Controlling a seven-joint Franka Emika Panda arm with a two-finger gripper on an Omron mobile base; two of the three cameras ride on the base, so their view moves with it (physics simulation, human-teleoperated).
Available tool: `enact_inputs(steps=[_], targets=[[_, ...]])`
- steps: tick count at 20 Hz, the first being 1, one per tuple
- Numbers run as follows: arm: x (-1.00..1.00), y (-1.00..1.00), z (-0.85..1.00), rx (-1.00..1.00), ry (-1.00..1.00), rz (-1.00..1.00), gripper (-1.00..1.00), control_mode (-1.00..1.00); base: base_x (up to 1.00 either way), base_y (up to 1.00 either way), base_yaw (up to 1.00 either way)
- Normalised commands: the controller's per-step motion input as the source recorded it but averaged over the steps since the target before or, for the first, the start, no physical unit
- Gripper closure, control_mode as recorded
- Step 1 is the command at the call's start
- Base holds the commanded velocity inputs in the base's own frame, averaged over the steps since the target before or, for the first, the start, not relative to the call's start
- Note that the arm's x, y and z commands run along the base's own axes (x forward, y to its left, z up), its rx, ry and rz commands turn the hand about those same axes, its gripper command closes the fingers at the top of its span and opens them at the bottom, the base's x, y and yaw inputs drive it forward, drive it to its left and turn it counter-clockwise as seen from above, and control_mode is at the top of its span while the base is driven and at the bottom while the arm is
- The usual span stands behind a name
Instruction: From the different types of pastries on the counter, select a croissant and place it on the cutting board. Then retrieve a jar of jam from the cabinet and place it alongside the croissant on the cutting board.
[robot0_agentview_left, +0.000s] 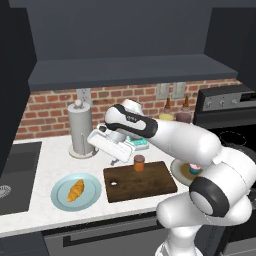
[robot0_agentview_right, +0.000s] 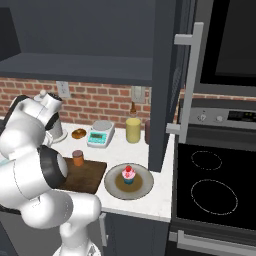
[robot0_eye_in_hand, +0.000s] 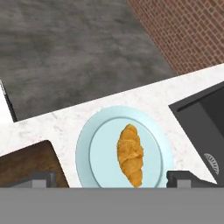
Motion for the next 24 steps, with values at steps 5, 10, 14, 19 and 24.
enact_inputs(steps=[5, 10, 14, 19, 24], targets=[[0.04, 0.00, 0.00, 0.00, 0.00, 0.00, -1.00, -1.00, 0.00, 0.00, 0.00], [-0.02, 0.18, 0.03, -0.04, -0.05, 0.01, -1.00, -1.00, 0.00, 0.00, 0.00], [-0.09, 0.46, 0.10, -0.11, -0.13, 0.07, -1.00, -1.00, 0.00, 0.00, 0.00], [-0.03, 0.51, 0.02, -0.12, -0.08, 0.07, -1.00, -1.00, 0.00, 0.00, 0.00], [0.00, 0.47, -0.05, -0.11, -0.04, 0.06, -1.00, -1.00, 0.00, 0.00, 0.00]])
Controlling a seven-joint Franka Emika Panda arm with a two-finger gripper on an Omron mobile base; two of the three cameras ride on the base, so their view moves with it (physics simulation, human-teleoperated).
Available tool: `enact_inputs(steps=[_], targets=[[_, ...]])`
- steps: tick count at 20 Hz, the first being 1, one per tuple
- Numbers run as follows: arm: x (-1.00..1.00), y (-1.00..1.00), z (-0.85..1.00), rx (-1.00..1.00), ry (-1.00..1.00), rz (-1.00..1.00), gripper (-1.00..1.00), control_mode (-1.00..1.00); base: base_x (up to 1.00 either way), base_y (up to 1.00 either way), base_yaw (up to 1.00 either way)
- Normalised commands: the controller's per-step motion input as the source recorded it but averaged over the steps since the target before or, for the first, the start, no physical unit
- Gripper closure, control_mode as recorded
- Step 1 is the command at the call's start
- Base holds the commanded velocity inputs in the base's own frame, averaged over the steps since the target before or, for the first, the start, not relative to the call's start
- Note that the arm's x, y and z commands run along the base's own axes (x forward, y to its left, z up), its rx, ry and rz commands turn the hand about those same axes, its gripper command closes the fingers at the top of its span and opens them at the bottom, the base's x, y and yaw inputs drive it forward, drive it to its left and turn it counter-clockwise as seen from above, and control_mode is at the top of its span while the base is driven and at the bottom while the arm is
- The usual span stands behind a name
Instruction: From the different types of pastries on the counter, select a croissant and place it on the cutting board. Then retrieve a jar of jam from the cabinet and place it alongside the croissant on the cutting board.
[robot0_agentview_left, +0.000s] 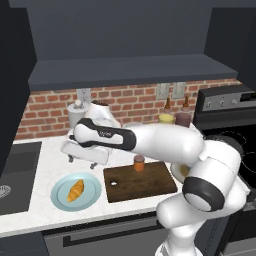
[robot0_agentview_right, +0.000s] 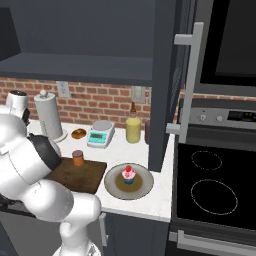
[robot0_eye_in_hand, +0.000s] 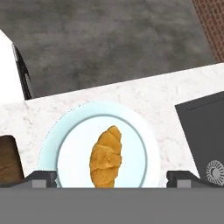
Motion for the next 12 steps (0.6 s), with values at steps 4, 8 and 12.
enact_inputs(steps=[4, 8, 12], targets=[[0.00, 0.35, -0.26, -0.09, -0.02, 0.09, -1.00, -1.00, 0.00, 0.00, 0.00], [0.00, 0.28, -0.20, -0.10, -0.02, 0.09, -1.00, -1.00, 0.00, 0.00, 0.00], [0.00, 0.05, 0.00, -0.04, -0.02, 0.04, -1.00, -1.00, 0.00, 0.00, 0.00]])
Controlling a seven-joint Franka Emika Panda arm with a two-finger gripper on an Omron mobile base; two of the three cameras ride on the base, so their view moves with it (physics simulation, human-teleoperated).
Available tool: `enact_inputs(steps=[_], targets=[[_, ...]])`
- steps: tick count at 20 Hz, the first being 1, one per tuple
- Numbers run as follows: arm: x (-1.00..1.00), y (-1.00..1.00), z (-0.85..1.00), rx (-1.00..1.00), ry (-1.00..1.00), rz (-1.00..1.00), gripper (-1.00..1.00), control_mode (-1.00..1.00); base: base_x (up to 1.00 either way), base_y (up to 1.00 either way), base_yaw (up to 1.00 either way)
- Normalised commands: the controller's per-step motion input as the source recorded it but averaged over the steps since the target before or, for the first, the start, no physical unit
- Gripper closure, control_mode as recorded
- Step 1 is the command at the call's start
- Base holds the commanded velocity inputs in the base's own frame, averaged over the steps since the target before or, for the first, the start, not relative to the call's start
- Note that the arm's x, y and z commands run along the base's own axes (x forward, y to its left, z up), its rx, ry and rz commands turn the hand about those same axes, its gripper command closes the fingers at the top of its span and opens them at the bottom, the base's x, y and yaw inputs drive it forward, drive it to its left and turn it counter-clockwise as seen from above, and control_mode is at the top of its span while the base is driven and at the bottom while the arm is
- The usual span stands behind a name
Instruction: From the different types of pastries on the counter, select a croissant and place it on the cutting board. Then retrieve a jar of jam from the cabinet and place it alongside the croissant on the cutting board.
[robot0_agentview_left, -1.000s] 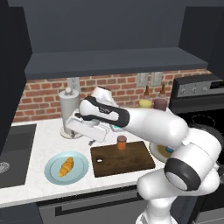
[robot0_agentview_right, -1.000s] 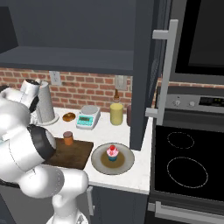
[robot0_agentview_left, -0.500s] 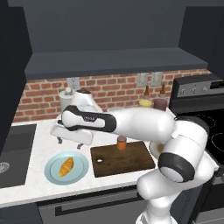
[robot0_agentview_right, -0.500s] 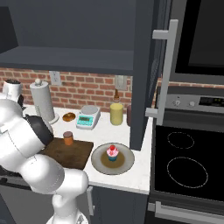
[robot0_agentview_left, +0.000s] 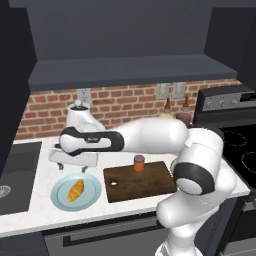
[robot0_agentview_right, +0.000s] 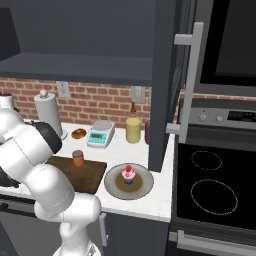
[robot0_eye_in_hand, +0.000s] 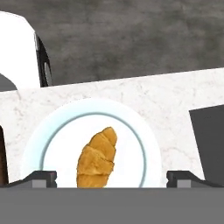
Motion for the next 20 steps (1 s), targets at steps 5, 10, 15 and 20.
enact_inputs(steps=[5, 10, 15, 20], targets=[[-0.08, 0.05, -0.02, -0.04, 0.09, -0.02, -1.00, -1.00, 0.00, 0.00, 0.00], [-0.34, 0.00, -0.17, -0.03, 0.05, -0.18, -1.00, -1.00, 0.00, 0.00, 0.00], [-0.45, -0.05, -0.16, 0.00, 0.00, -0.24, -1.00, -1.00, 0.00, 0.00, 0.00], [-0.09, -0.07, -0.31, -0.04, -0.22, -0.16, -1.00, -1.00, 0.00, 0.00, 0.00]])
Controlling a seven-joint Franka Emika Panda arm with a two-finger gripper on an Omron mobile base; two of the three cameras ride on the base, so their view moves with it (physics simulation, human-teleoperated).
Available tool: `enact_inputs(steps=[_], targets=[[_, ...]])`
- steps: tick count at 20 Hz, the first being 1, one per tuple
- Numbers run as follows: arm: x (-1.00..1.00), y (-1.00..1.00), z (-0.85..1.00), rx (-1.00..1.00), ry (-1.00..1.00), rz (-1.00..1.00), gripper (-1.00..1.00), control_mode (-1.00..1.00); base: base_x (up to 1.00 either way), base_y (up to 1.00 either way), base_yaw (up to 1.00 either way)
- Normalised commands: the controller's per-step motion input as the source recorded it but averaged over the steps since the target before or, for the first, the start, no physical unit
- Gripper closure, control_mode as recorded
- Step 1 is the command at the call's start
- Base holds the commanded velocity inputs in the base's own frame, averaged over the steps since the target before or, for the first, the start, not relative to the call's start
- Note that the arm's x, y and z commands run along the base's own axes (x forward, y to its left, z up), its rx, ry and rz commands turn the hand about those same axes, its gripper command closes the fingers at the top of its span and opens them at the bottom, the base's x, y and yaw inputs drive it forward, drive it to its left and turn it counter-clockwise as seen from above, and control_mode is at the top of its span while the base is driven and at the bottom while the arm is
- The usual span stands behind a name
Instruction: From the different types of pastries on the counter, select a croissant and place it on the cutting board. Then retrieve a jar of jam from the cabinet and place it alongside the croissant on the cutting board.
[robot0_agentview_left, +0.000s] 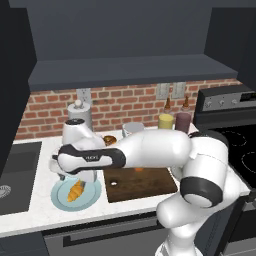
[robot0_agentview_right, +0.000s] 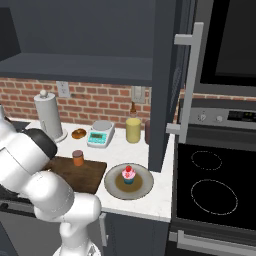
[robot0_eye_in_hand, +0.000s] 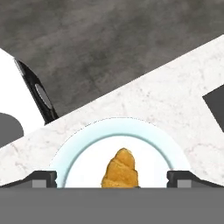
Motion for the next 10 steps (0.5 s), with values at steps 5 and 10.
enact_inputs(steps=[5, 10], targets=[[0.00, -0.09, -0.27, -0.04, -0.27, -0.10, -1.00, -1.00, 0.00, 0.00, 0.00], [0.03, -0.18, -0.21, 0.00, -0.06, -0.04, -1.00, -1.00, 0.00, 0.00, 0.00]])
